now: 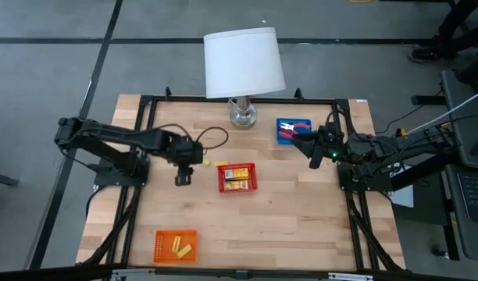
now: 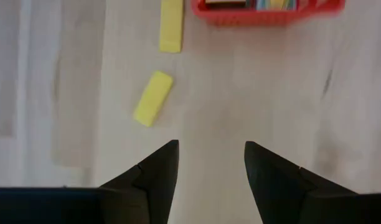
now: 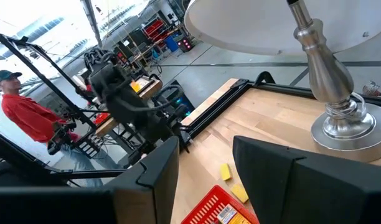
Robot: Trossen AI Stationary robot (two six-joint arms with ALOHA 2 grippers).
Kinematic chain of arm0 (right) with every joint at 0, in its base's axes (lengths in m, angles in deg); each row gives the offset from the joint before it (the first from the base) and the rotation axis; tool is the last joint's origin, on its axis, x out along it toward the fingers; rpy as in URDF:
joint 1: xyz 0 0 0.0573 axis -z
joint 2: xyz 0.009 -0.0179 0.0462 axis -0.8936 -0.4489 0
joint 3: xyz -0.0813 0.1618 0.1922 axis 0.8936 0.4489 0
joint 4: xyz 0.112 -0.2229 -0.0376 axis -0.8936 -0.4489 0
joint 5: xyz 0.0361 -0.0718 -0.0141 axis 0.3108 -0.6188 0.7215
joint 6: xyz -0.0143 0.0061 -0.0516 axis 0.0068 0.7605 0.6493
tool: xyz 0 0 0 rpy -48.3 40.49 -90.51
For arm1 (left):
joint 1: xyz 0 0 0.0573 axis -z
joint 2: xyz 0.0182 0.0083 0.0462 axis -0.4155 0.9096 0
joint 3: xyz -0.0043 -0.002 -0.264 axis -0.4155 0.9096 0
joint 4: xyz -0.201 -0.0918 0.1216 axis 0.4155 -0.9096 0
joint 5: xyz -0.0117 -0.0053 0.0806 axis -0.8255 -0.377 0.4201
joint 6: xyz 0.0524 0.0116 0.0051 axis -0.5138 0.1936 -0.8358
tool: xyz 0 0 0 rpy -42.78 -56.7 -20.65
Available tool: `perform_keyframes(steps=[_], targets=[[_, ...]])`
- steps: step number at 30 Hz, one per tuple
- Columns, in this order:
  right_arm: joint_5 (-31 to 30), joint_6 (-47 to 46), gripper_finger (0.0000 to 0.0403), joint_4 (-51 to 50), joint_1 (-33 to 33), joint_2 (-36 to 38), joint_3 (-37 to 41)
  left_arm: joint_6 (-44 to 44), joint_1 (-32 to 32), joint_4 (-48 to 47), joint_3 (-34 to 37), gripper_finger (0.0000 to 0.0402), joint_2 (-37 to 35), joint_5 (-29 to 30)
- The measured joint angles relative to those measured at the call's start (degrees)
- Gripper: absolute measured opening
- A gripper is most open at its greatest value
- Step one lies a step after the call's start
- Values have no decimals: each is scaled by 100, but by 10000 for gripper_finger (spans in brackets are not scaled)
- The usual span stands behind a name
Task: Pick & Place School Supplies
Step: Put the yellow eraser into the orange bin
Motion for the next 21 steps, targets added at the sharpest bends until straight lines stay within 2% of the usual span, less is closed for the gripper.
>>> perform_keyframes(steps=[3,9,14,21], targets=[[-35,28,155,0,-4,-2,0,-1048,-439,-94,-5,170,170,-241],[-102,-68,155,-75,-4,-4,0,-2173,-1019,-112,-5,174,948,-547],[-186,-107,155,-114,-4,-4,0,-3016,-1067,278,-23,177,1504,-285],[-188,-212,155,-231,-4,-4,0,-3549,-1091,806,-77,174,1855,-259]])
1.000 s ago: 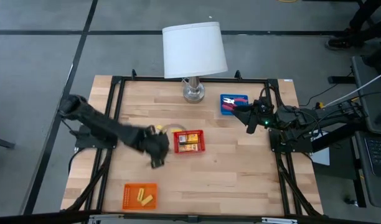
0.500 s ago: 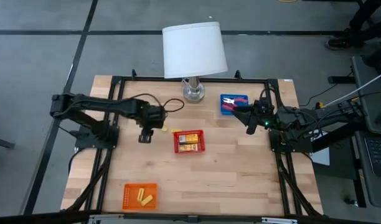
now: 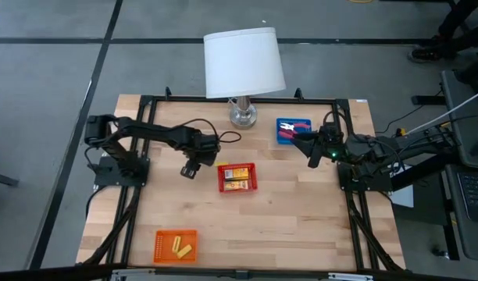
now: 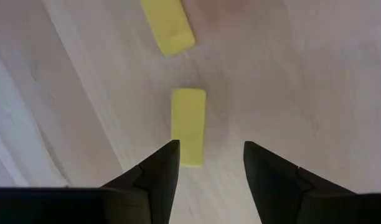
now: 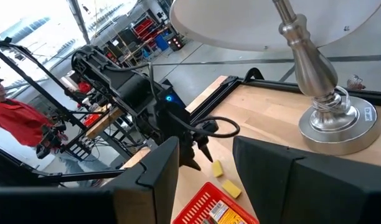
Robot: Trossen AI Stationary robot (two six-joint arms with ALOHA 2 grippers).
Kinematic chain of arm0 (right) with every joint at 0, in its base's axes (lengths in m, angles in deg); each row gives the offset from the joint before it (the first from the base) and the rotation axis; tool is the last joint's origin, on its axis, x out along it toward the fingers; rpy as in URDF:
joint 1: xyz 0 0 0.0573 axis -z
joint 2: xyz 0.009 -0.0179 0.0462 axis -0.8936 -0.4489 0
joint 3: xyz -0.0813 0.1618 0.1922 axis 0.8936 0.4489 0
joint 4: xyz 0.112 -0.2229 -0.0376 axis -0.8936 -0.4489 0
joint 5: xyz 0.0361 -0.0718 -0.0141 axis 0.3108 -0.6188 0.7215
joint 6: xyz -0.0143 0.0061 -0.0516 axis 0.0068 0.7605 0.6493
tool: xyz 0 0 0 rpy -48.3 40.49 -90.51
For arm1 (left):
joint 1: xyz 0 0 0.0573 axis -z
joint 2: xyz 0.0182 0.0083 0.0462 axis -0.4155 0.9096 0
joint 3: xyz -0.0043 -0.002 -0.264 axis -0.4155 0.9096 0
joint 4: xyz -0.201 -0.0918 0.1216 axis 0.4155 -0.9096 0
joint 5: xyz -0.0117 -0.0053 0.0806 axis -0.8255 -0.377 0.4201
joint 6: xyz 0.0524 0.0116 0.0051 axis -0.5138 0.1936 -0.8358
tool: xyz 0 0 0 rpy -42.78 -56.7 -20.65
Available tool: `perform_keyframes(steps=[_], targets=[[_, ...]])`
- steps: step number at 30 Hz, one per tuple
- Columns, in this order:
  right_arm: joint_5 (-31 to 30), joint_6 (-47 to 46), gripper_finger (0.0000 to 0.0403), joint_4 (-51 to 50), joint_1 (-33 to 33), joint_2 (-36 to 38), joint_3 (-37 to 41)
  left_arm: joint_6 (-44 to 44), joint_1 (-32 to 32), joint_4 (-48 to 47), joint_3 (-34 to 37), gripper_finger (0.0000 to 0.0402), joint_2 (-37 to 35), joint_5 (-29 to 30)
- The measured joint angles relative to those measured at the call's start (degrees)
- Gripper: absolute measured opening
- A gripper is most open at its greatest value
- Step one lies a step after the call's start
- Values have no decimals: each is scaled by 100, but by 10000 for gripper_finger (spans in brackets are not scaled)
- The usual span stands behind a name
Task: Pick & Place School Supplies
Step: Put the yellow eraser into the orange bin
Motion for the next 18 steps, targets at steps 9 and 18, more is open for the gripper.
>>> perform_keyframes(steps=[9,18], targets=[[-42,-26,155,-97,0,0,0,-198,-88,329,0,176,296,-9],[-39,-69,155,-99,0,0,0,-255,-148,504,0,162,709,-46]])
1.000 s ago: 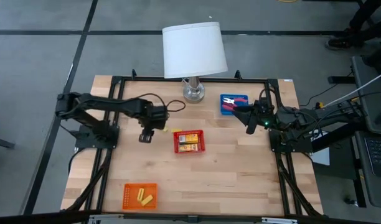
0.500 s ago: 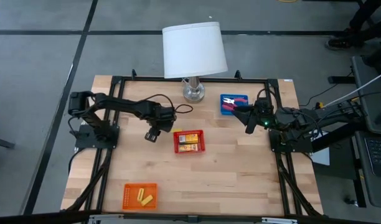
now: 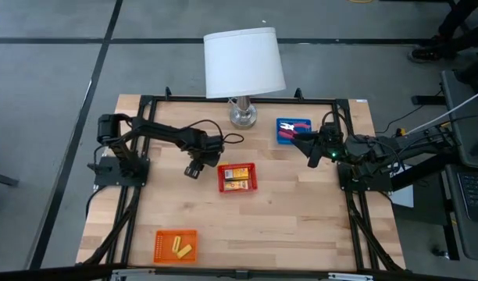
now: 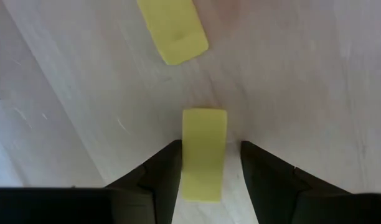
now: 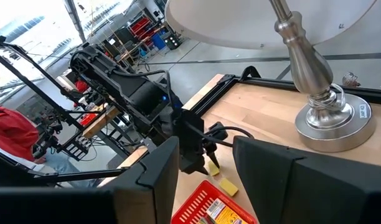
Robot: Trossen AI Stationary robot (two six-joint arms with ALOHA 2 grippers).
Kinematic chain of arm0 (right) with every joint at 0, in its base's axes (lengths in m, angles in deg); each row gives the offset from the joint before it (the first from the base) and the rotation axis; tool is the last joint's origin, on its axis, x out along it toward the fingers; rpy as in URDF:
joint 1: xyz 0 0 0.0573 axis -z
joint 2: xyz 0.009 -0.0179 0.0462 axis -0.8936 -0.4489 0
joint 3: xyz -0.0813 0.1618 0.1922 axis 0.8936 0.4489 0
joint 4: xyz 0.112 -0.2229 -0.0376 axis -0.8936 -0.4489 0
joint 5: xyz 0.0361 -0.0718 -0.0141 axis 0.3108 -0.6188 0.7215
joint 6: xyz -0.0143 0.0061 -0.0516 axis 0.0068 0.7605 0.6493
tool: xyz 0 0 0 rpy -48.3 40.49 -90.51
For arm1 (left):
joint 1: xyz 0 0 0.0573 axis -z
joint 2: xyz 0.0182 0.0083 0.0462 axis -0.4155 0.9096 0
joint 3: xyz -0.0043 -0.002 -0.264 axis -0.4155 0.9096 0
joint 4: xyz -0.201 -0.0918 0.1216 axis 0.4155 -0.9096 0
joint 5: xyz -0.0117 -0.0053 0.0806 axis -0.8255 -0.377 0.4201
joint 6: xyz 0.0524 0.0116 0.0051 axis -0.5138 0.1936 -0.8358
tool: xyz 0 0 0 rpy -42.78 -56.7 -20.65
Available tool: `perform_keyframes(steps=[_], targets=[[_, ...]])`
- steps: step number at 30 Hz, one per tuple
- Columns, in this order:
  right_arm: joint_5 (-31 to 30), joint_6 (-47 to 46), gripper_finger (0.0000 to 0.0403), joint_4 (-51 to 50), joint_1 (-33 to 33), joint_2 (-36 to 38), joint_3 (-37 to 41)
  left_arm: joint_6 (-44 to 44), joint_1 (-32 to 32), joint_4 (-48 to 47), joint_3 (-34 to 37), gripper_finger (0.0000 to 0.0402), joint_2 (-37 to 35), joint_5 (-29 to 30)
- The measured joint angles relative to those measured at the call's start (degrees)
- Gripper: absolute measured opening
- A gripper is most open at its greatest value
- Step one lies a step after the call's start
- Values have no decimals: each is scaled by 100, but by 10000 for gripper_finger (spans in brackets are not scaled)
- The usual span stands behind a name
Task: Pick & Place School Supplies
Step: Put the yellow eraser into the orange bin
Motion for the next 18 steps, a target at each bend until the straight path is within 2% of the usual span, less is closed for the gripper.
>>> perform_keyframes(steps=[5,9,13,18], targets=[[29,-79,155,-2,0,0,0,29,-46,-18,-15,140,50,-67],[46,-90,155,-2,0,0,0,251,-44,-36,-9,96,14,-39],[46,-89,155,-2,0,0,0,835,-52,-134,-36,52,-105,-62],[46,-79,155,-2,0,0,0,1792,113,-434,-259,52,-405,-698]])
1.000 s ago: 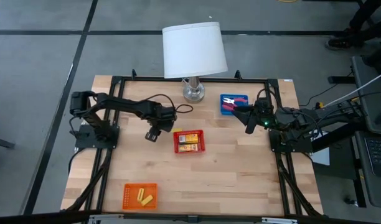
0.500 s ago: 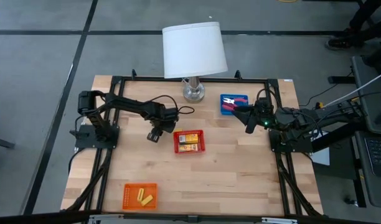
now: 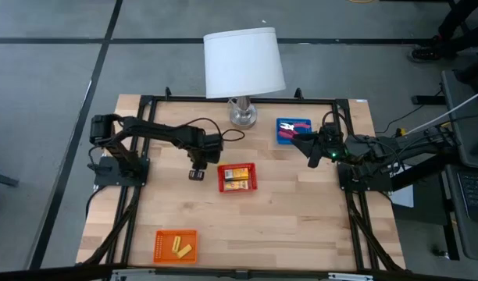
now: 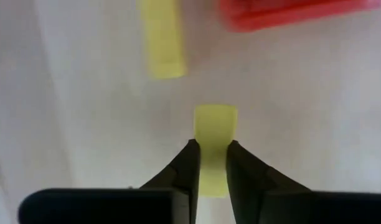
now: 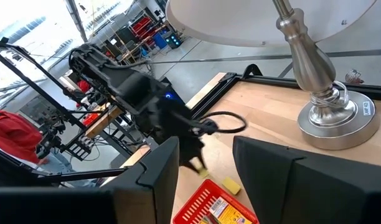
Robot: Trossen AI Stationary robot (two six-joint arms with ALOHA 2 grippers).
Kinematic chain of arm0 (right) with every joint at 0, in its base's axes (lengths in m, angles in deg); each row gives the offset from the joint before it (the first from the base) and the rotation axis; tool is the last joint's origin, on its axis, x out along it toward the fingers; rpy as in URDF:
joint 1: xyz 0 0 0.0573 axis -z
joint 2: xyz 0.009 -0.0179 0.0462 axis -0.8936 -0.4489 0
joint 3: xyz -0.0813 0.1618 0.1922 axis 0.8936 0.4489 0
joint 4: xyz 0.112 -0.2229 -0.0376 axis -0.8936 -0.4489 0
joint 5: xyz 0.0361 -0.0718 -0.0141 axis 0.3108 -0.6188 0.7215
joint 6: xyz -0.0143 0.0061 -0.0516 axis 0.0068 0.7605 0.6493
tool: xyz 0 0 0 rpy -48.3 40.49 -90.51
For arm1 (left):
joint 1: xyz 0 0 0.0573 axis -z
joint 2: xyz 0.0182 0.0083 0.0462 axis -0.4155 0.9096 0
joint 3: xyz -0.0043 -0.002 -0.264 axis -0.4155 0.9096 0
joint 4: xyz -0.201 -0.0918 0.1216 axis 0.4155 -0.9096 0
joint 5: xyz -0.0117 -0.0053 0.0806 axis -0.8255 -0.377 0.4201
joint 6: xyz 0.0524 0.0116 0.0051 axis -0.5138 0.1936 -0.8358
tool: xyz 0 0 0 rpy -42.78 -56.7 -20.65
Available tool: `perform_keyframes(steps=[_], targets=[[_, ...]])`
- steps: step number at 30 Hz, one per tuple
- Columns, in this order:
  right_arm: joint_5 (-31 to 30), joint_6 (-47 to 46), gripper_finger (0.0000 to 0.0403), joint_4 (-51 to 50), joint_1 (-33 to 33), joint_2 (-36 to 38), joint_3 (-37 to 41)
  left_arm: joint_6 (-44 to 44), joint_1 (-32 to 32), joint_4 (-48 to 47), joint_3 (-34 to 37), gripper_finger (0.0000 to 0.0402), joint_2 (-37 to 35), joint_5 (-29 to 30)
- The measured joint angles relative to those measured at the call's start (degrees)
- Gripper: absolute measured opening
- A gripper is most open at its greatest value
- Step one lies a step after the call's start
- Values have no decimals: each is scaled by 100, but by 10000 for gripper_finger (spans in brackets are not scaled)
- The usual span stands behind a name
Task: Pick & Place School Supplies
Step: Put the yellow eraser into the orange bin
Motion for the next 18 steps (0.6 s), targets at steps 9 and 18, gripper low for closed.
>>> perform_keyframes(steps=[9,18], targets=[[0,124,155,35,0,0,2,2388,1390,-223,-78,58,-716,-691],[48,168,155,48,-2,0,0,5731,3612,282,-80,58,-1065,-573]])
